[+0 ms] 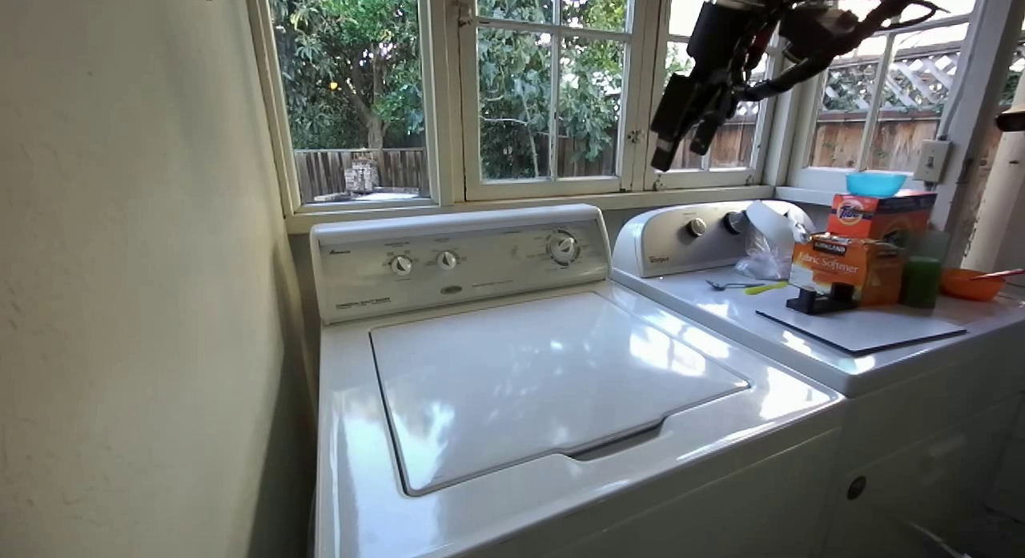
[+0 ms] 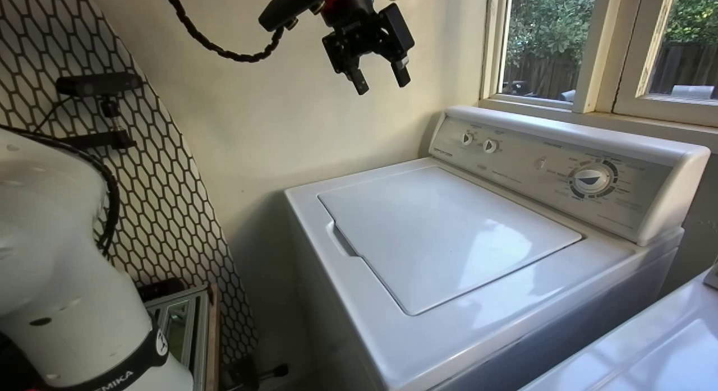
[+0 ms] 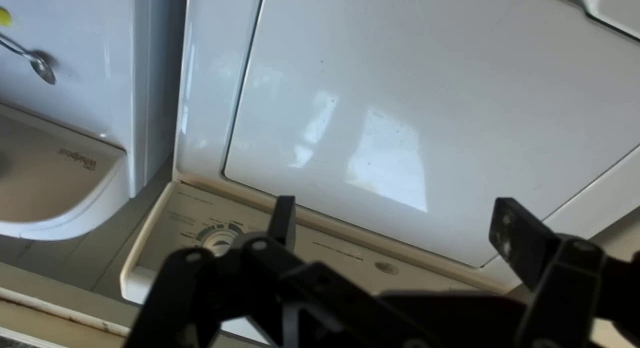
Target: Turn the knob on the far left to the right.
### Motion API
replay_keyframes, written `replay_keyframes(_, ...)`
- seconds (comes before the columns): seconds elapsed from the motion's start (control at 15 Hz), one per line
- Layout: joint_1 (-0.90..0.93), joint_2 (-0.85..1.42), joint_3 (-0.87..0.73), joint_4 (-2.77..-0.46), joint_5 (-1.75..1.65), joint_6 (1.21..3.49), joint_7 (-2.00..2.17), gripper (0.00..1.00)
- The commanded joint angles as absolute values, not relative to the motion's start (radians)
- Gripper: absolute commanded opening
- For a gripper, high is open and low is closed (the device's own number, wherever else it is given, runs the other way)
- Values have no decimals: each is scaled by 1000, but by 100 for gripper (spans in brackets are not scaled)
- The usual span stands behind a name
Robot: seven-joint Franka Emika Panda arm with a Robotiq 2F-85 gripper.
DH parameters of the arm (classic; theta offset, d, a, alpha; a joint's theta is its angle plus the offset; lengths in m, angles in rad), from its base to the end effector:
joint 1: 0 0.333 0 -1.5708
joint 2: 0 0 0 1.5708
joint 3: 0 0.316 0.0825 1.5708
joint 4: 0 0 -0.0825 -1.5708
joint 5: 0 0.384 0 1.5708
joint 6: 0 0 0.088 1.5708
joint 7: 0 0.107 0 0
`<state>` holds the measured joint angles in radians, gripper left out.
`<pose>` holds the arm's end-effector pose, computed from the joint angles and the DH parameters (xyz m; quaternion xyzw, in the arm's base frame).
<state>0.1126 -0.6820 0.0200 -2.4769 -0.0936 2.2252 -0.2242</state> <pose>0.3791 0.0488 0.5650 0.9568 0.1919 0.2105 0.0587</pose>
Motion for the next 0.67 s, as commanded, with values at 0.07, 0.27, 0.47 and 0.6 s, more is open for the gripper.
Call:
replay_keyframes(0.07, 262, -498, 42, -2410, -2, 2419, -304, 100)
replay_keyframes(0.27, 335, -348, 42, -2355, 42, 2580, -392, 100)
replay_keyframes(0.47, 353, -179, 36, -2263, 68, 2680, -469, 100)
replay_keyframes(0.6, 338, -72, 49, -2184, 104, 2706, -482, 100)
